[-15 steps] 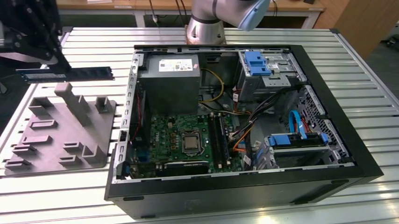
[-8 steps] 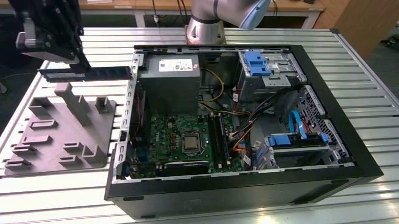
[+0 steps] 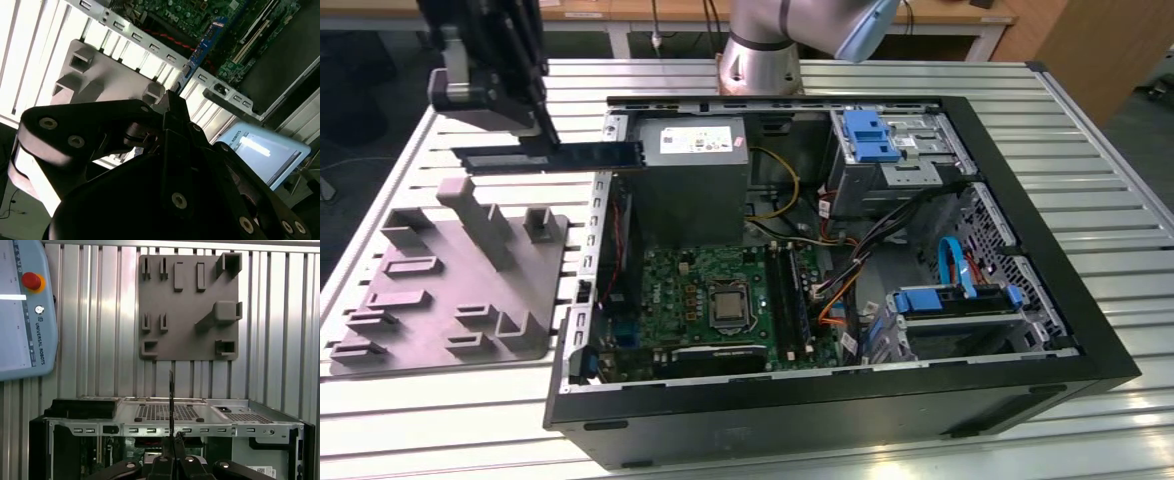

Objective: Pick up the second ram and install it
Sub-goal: 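Pick up the second ram and move it above second insertion slot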

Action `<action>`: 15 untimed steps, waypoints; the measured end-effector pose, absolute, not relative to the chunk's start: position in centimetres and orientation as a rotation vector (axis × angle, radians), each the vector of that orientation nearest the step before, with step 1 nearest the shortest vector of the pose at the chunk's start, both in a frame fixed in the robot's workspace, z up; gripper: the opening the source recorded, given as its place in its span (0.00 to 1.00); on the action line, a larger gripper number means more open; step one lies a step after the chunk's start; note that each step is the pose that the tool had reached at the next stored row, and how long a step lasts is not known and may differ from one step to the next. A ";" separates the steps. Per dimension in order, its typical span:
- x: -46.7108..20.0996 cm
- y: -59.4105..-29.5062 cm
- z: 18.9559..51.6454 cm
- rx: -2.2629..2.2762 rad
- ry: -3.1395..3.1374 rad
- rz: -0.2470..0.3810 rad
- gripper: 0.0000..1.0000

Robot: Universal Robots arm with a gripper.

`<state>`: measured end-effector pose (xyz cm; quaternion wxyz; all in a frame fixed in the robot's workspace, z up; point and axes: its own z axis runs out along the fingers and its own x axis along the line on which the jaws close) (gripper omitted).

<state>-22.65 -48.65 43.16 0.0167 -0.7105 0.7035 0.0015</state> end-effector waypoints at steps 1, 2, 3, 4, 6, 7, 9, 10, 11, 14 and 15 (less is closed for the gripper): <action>-22.2 -48.6 43.2 -2.209 2.187 0.005 0.11; -21.8 -48.6 43.2 -2.209 2.187 0.005 0.11; -21.4 -48.6 43.2 -2.209 2.187 0.005 0.11; -21.0 -48.6 43.2 -2.209 2.187 0.005 0.11; -20.2 -48.6 43.2 -2.209 2.187 0.005 0.11; -19.9 -48.6 43.2 -2.209 2.187 0.005 0.11; -19.1 -48.6 43.2 -2.209 2.187 0.005 0.11; -18.7 -48.6 43.2 -2.209 2.187 0.005 0.11; -18.3 -48.6 43.2 -2.209 2.187 0.005 0.11; -17.2 -48.6 43.2 -2.209 2.187 0.005 0.11; -16.8 -48.6 43.2 -2.209 2.187 0.005 0.11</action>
